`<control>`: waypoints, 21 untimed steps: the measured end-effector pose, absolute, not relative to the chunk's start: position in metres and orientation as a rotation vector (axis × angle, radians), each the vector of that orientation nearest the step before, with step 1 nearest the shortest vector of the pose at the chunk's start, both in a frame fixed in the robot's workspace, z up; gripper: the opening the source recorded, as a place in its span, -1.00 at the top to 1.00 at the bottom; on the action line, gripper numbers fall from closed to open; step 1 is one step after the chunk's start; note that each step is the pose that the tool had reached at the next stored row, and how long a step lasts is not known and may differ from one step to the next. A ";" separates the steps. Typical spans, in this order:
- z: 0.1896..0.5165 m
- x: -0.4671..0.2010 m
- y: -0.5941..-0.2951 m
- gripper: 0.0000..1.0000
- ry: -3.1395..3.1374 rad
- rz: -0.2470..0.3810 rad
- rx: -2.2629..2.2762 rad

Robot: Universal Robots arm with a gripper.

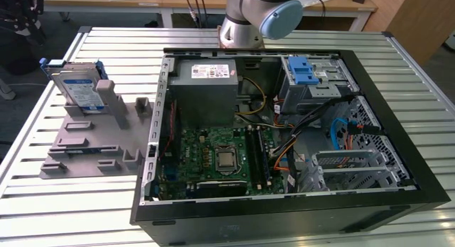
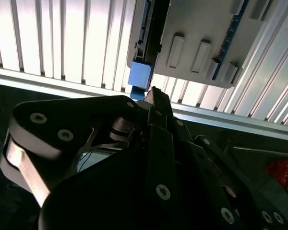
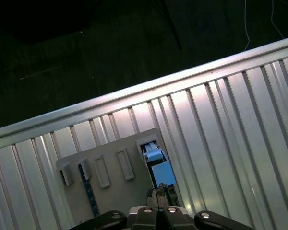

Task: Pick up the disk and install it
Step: 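Pick up the disk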

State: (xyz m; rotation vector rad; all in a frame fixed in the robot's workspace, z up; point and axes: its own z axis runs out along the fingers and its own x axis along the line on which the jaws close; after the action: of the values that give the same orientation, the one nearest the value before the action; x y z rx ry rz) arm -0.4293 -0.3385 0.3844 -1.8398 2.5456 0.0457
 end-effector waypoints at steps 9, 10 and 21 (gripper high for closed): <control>0.384 -0.429 -0.339 0.79 2.444 0.045 -1.974; 0.384 -0.429 -0.339 0.79 2.427 0.045 -1.996; 0.375 -0.428 -0.327 0.42 2.395 0.040 -2.035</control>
State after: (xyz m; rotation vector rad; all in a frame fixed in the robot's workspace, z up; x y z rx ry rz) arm -0.4284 -0.3269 0.3751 -2.0351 2.3955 0.0398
